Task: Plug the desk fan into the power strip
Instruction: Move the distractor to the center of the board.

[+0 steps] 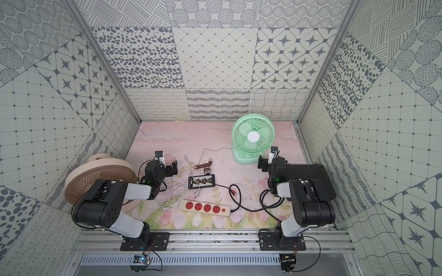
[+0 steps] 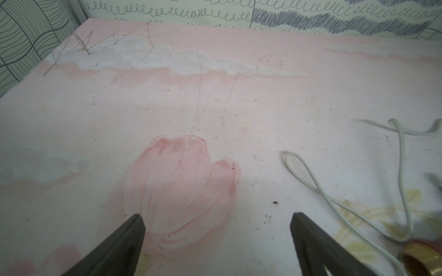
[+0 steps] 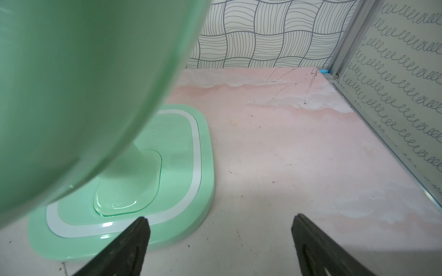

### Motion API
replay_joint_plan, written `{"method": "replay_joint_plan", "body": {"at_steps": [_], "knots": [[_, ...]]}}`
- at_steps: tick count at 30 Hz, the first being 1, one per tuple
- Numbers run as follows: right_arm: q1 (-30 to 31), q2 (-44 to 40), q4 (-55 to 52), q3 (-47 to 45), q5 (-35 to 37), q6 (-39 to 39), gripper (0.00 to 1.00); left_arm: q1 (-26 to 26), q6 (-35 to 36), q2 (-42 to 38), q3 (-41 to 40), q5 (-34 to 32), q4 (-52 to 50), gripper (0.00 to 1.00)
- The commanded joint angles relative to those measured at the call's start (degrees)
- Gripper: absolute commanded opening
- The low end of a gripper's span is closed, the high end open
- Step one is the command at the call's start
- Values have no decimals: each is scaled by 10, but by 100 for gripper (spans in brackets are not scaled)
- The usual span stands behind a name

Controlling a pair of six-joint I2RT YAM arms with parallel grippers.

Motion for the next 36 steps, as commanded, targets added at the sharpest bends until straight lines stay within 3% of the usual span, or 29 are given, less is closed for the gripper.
{"method": "replay_joint_plan", "body": {"at_steps": [1,5,7,10,13,17,23,29,36], "knots": [[-2,4,22,6,-3,-4,97,3,-2,2,6,-6,30,100],[19,-42,31,-14,18,-23,97,1,14,-20,13,25,-5,99],[39,-84,-45,4,63,-23,97,-3,17,-55,11,24,-33,100],[49,-136,-180,53,65,-3,97,-7,0,-122,43,-10,-151,100],[61,-204,-246,71,85,-4,97,-7,-41,-187,122,-27,-317,100],[63,-325,-345,98,62,44,97,-8,-107,-252,194,-3,-460,100],[62,-503,-499,109,41,110,97,-10,-232,-321,234,114,-558,99],[62,-629,-666,143,-52,189,97,-11,-346,-420,225,239,-622,99],[62,-614,-750,191,-272,326,97,-11,-381,-558,242,269,-767,100]]}}
